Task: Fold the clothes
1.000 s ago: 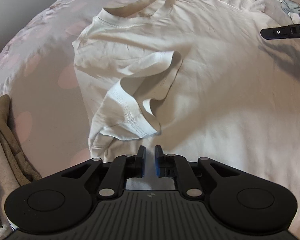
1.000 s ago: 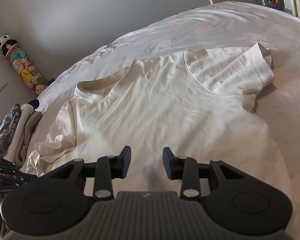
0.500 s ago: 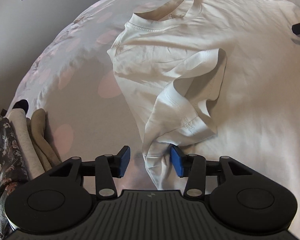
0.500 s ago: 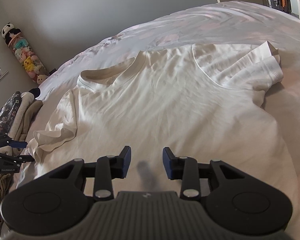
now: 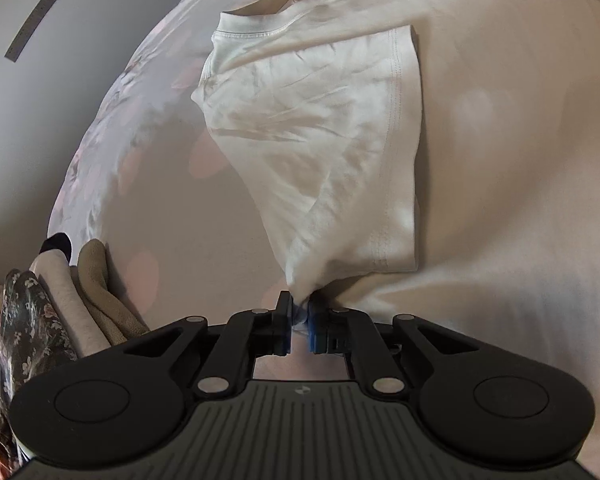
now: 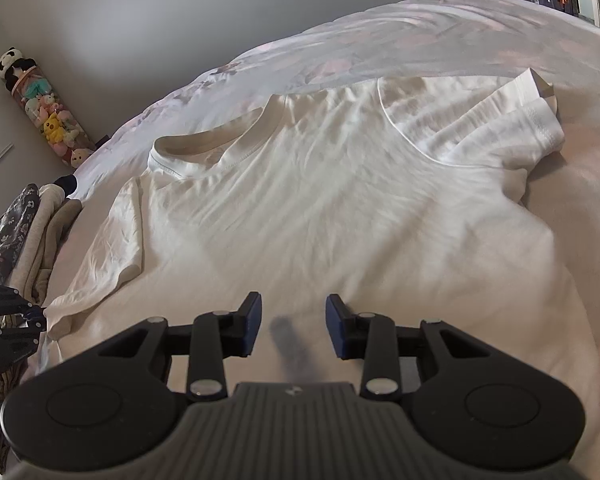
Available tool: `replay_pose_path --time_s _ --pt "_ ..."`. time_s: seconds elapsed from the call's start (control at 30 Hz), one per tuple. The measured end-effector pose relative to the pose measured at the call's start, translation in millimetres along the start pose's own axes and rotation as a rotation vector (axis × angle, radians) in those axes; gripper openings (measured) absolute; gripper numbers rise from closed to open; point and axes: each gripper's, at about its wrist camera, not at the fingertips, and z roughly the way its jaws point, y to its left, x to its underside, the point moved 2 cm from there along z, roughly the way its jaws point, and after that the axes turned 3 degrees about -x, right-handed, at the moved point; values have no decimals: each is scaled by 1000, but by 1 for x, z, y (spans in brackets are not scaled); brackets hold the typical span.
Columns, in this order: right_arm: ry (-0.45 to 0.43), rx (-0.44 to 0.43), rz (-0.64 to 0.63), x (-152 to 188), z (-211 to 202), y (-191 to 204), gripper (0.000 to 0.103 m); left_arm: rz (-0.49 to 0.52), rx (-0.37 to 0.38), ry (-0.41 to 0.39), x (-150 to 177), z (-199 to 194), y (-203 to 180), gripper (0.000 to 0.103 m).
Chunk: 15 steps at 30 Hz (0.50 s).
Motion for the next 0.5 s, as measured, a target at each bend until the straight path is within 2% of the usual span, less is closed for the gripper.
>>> replay_pose_path --time_s 0.1,0.2,0.33,0.5 --pt "-1 2 6 0 0 -1 39 34 5 41 6 -5 2 6" --pt "-4 0 10 -2 -1 -2 39 30 10 127 23 -7 6 6" --pt "-12 1 7 -4 -5 -1 39 -130 18 123 33 -22 21 7" --pt "-49 31 20 -15 -15 -11 39 -337 40 56 19 -43 35 15"
